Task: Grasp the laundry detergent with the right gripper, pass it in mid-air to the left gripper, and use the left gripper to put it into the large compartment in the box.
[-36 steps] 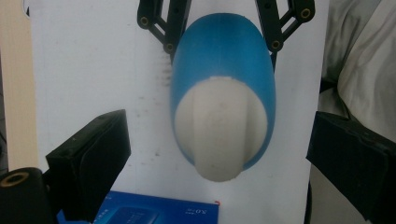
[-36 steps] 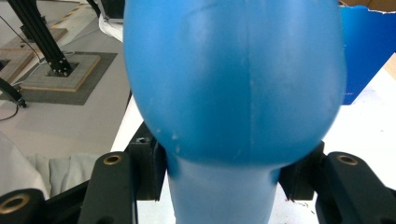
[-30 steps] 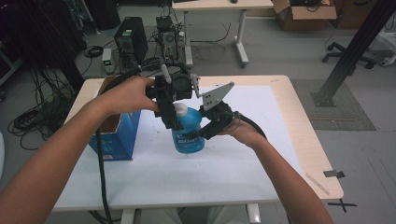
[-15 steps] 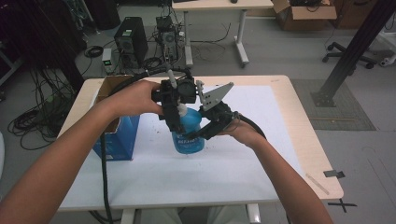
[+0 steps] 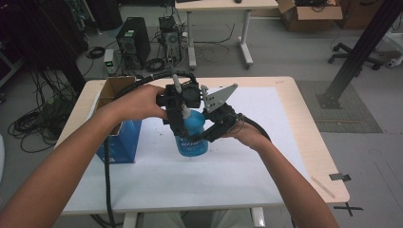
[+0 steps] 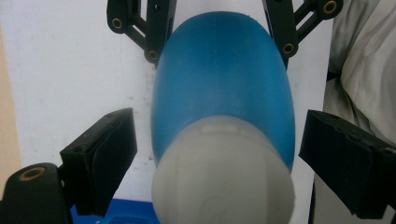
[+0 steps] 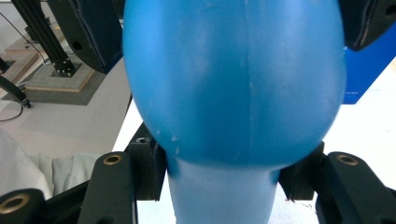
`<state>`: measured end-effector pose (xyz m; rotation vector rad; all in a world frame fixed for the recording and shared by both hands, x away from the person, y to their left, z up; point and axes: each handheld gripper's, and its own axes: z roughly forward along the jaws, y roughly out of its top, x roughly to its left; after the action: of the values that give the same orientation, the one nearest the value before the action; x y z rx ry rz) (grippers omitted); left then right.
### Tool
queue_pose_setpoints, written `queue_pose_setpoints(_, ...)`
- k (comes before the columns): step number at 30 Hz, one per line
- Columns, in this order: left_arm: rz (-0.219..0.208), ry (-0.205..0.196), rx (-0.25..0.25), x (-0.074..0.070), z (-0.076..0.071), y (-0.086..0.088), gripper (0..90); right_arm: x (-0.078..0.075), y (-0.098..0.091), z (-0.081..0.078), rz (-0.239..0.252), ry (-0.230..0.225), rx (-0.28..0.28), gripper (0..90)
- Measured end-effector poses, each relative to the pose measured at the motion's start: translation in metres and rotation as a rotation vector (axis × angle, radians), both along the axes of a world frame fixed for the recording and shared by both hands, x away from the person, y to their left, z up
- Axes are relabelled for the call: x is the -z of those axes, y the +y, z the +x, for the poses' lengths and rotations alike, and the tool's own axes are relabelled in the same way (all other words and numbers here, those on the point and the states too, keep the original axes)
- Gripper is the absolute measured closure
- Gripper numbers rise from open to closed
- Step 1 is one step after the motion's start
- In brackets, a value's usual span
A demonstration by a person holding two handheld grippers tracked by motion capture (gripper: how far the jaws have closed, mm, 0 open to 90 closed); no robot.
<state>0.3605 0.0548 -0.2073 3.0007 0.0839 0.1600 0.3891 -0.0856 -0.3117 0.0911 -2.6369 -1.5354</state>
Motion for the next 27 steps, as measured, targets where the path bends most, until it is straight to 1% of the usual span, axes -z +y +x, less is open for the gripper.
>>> queue_pose_setpoints(12, -0.003, 0.004, 0.003, 0.0003, -0.0002, 0.0014, 15.8, 0.0003, -0.0002, -0.0004, 0.000, -0.003, 0.001, 43.5)
queue_pose_setpoints(17, -0.001, 0.000, 0.012, -0.0004, -0.0012, 0.0014, 20.9, 0.0008, 0.0000, -0.0002, -0.004, -0.008, 0.000, 43.5)
queue_pose_setpoints(19, 0.001, -0.002, 0.011, -0.0001, -0.0012, 0.0013, 21.4, 0.0007, 0.0001, -0.0008, -0.002, 0.001, -0.001, 43.5)
queue_pose_setpoints(27, 0.002, -0.002, 0.013, 0.0019, -0.0011, 0.0018, 25.4, 0.0020, 0.0008, -0.0001, -0.003, -0.002, -0.002, 43.5)
